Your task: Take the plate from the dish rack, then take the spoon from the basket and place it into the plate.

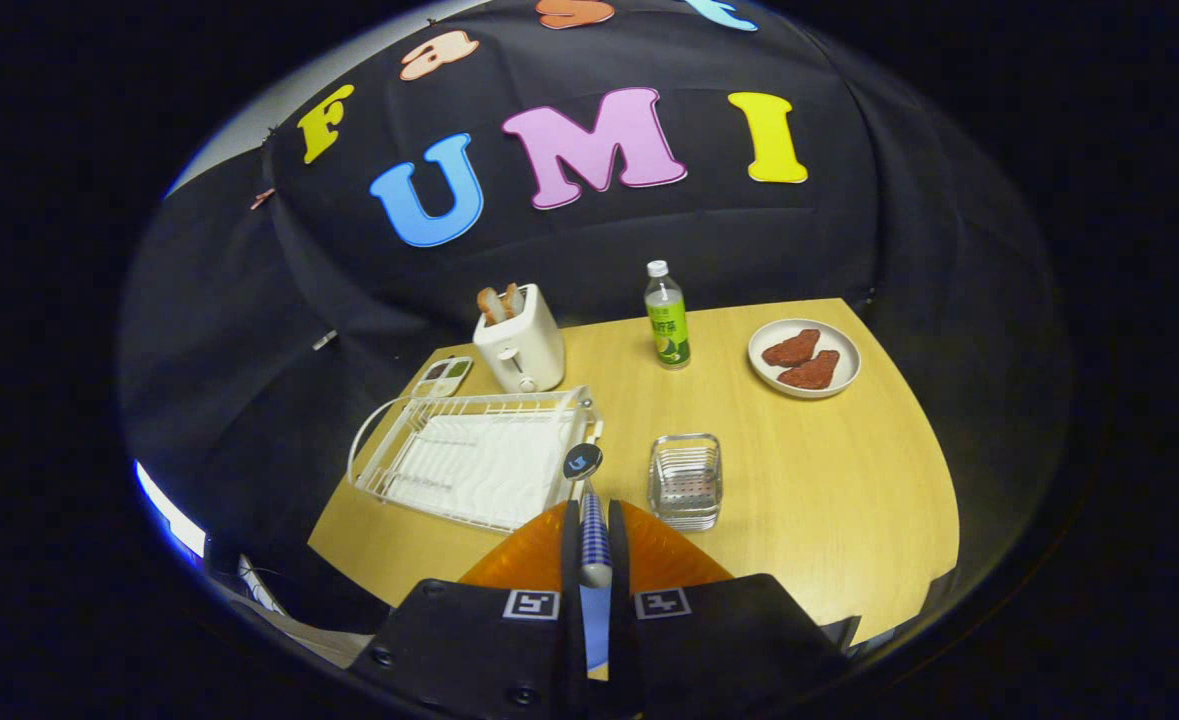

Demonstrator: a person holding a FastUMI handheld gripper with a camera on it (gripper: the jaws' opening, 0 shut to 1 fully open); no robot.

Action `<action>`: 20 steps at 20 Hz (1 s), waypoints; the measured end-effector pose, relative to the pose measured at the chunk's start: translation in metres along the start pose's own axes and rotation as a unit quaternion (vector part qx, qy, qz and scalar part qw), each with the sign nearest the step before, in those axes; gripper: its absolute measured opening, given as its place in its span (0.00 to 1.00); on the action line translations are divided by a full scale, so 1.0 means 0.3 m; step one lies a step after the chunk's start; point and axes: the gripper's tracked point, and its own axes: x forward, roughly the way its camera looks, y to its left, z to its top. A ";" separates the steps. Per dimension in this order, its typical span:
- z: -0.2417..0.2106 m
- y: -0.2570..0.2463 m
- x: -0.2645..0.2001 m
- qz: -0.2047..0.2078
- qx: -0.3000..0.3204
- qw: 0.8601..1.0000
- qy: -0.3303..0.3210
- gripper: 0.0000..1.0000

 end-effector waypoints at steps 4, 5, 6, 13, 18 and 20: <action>-0.135 0.131 -0.047 0.059 -0.018 0.998 0.030 0.13; -0.171 0.145 -0.052 0.066 -0.022 0.997 0.040 0.13; -0.214 0.161 -0.049 0.072 -0.023 0.996 0.050 0.12; -0.531 0.141 0.071 0.051 -0.021 0.991 0.119 0.12; -0.592 0.149 0.145 0.052 0.014 0.993 0.106 0.13; -0.604 0.144 0.150 0.054 0.018 0.993 0.105 0.13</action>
